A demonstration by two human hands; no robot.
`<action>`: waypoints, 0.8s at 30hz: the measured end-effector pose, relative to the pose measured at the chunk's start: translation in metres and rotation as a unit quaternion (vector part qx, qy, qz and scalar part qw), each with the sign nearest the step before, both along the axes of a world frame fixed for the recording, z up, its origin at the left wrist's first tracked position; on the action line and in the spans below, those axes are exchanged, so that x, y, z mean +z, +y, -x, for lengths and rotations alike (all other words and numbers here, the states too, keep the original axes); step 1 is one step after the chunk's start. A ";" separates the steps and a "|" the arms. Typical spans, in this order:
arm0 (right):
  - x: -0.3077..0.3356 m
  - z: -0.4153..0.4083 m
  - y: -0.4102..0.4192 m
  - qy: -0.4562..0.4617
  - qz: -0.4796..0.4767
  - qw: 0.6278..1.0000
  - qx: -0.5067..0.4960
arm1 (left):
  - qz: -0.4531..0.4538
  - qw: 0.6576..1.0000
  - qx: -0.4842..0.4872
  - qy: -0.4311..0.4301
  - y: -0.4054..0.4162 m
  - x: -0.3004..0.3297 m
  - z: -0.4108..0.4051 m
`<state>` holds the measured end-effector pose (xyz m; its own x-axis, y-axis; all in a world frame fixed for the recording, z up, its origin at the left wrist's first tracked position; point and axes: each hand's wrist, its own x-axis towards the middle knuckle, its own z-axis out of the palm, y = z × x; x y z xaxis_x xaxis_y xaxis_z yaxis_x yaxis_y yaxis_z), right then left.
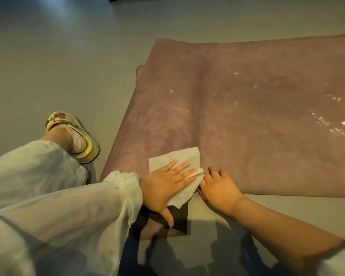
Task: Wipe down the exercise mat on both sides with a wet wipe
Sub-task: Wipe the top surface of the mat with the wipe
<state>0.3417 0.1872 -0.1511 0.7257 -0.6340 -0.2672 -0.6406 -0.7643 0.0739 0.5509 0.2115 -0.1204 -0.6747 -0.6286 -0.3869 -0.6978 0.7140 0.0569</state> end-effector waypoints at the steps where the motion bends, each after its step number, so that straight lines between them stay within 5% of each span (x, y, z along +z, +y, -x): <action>1: -0.001 -0.001 0.001 -0.002 -0.011 1.000 0.013 | 0.014 1.000 -0.002 -0.015 0.004 -0.001 0.001; 5: 0.005 0.002 0.002 0.000 -0.034 0.999 0.021 | 0.012 0.999 0.010 -0.039 0.007 0.000 0.007; 10: 0.023 0.006 -0.015 -0.008 -0.122 0.992 0.028 | -0.028 0.997 0.060 0.031 -0.005 0.017 0.002; 14: 0.046 0.014 -0.023 -0.022 -0.137 0.988 0.062 | 0.037 0.997 0.064 -0.021 -0.004 0.022 0.008; 17: 0.062 0.013 -0.020 0.005 -0.124 0.988 0.093 | 0.001 0.996 0.079 -0.052 0.002 0.030 0.015; 20: 0.072 0.015 -0.004 0.021 -0.149 0.980 0.127 | -0.023 0.989 0.140 0.033 0.018 0.032 0.019; 24: 0.059 0.024 0.034 0.044 -0.178 0.972 0.148 | -0.037 0.996 0.057 0.057 0.053 0.016 0.035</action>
<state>0.3176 0.2208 -0.0921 0.8265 -0.2574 -0.5007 -0.3926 -0.9009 -0.1850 0.5155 0.2648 -0.1048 -0.6431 -0.6762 -0.3594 -0.7599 0.6215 0.1904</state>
